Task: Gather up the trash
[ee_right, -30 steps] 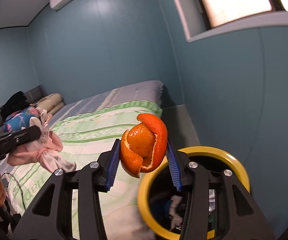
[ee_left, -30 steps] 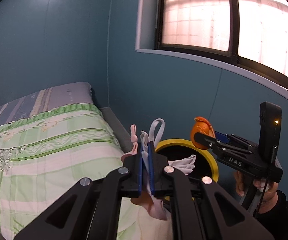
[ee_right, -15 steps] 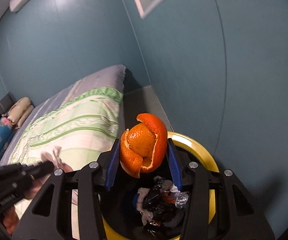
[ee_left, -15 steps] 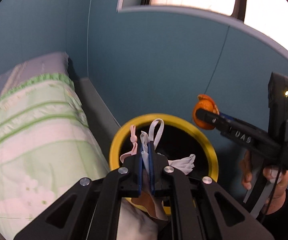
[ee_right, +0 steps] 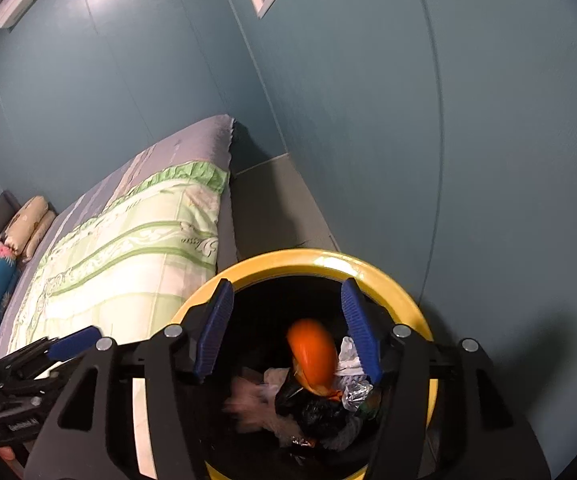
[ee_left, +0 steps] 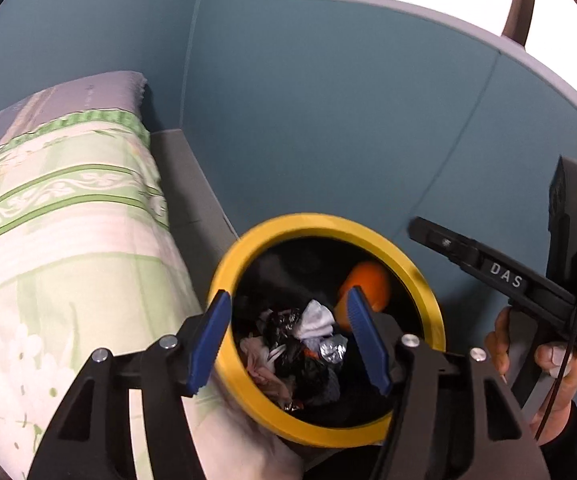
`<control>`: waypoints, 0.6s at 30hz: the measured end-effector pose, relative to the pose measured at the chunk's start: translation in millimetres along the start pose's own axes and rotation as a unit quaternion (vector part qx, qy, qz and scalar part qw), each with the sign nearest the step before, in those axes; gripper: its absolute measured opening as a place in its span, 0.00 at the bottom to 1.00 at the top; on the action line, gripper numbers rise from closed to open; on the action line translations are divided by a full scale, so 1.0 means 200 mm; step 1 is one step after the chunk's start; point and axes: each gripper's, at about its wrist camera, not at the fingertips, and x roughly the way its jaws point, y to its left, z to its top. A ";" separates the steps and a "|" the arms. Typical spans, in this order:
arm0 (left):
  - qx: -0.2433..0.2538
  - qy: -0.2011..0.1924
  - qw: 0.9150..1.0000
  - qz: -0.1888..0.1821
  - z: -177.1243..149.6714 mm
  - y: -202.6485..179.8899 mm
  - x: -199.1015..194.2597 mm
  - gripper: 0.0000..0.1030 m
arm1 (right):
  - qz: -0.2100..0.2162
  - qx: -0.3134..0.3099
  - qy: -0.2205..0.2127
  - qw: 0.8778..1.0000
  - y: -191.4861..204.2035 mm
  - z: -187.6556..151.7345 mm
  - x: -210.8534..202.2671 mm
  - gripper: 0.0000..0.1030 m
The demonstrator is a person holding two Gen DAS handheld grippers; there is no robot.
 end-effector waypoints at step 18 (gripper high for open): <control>-0.103 -0.086 0.979 0.154 -0.31 0.72 -0.86 0.61 | 0.053 -0.086 0.000 0.995 0.61 -0.19 -0.24 0.64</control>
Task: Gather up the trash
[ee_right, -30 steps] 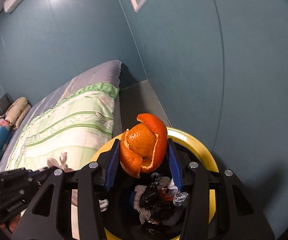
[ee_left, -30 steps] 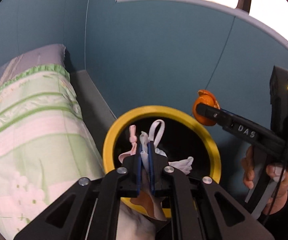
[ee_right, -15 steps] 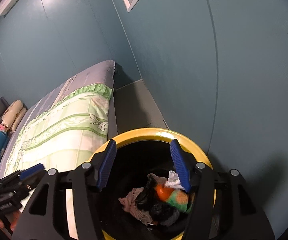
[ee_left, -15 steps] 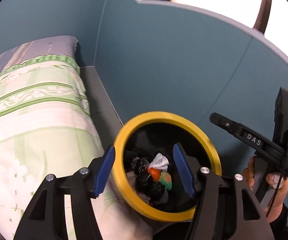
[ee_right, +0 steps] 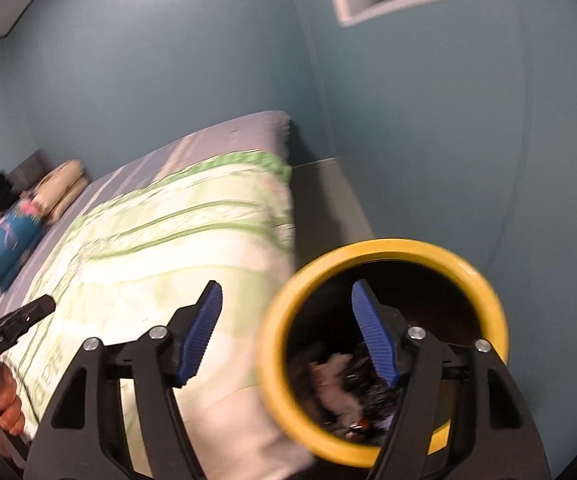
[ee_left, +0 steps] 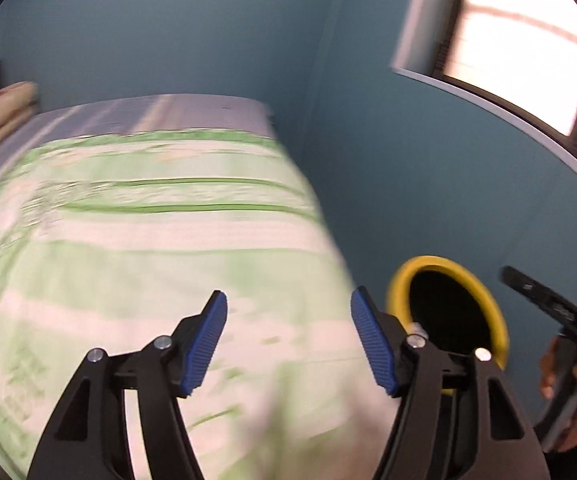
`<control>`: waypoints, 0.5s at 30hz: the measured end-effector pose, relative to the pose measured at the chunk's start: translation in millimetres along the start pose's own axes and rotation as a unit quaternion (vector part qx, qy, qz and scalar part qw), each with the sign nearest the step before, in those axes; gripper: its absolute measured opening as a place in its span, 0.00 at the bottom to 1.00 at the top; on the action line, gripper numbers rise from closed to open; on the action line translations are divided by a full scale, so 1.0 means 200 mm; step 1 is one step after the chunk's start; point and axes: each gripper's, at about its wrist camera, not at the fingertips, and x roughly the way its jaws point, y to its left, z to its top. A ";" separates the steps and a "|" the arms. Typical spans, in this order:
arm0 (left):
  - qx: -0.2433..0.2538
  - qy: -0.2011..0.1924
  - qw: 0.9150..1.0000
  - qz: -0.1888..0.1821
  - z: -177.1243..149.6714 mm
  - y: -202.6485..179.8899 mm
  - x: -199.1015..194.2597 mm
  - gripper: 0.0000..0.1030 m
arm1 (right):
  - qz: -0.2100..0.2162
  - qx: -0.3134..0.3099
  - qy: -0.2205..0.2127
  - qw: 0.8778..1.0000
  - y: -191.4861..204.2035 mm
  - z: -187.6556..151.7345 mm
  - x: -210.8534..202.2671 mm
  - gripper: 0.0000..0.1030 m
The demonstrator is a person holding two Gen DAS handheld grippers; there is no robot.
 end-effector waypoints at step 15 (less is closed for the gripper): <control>-0.057 -0.163 0.979 0.107 -0.19 0.38 -0.84 0.92 | 0.041 -0.096 -0.110 0.988 0.80 -0.12 -0.47 0.92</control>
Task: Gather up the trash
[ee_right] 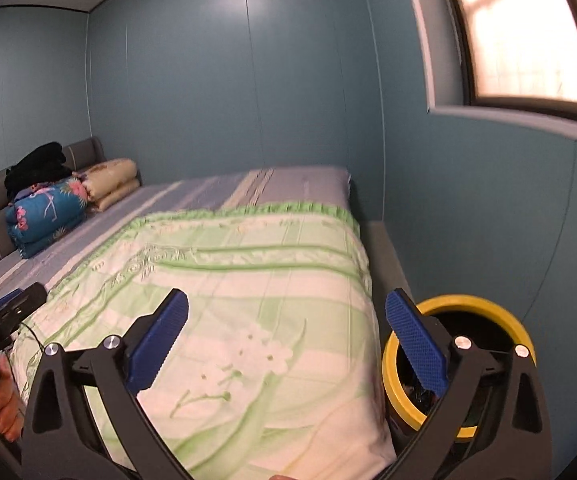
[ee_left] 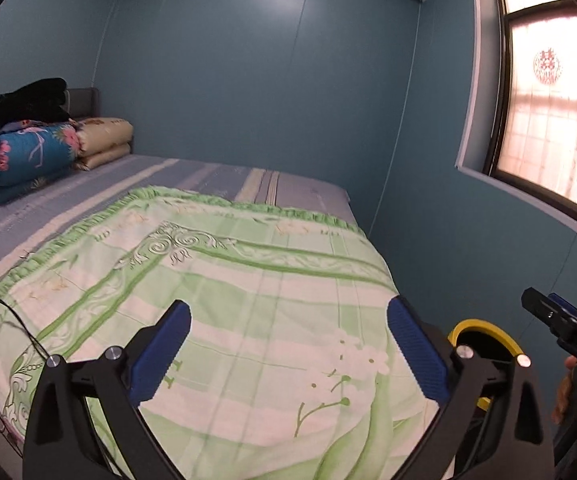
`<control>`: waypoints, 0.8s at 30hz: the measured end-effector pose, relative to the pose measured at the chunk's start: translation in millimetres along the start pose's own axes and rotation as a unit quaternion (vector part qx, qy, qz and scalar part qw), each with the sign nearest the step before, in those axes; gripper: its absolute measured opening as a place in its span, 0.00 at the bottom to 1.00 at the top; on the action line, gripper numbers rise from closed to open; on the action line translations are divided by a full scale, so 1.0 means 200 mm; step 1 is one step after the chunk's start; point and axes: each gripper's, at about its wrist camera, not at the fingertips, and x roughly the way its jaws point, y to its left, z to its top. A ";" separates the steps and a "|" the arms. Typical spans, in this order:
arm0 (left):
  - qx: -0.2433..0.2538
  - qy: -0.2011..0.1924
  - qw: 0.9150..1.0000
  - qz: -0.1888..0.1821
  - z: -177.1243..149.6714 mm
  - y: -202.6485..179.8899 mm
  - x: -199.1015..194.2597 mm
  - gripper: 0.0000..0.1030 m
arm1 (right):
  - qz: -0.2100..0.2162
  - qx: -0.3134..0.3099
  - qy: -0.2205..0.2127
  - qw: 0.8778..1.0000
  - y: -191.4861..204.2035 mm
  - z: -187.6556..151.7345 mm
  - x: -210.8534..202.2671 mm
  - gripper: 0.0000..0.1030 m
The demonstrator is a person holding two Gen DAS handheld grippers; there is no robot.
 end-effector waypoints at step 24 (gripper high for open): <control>0.010 -0.080 0.996 0.032 -0.13 -0.10 -0.48 0.92 | -0.041 0.010 -0.091 0.995 0.13 -0.12 -0.28 0.92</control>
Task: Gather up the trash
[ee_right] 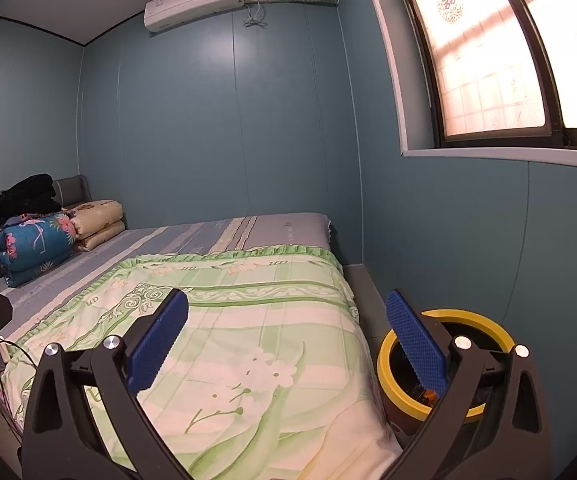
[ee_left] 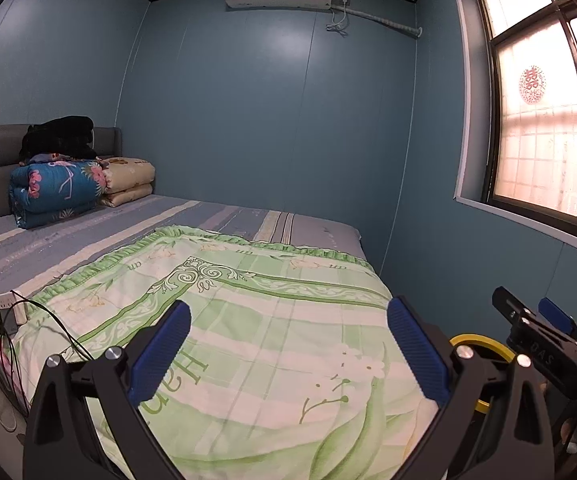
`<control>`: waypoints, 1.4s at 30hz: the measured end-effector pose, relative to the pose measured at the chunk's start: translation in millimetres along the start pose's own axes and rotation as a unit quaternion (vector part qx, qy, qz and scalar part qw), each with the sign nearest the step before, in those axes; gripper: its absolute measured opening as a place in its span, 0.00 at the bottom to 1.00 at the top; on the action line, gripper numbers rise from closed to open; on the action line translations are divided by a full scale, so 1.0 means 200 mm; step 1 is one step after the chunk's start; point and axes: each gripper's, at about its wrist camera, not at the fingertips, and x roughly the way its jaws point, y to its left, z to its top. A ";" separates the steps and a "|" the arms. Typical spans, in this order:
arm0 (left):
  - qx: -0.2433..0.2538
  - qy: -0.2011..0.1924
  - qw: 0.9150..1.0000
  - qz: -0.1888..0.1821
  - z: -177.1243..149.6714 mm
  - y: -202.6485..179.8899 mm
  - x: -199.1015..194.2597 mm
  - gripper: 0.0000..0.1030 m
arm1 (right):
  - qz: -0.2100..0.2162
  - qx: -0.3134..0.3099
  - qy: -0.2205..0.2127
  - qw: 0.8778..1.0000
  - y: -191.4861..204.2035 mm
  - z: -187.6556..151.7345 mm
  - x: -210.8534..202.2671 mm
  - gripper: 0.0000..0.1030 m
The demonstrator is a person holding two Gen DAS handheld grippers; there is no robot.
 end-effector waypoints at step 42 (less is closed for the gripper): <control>-0.010 0.020 0.999 -0.023 -0.04 -0.01 0.06 0.92 | 0.004 0.004 0.030 1.000 -0.03 -0.04 0.09 0.92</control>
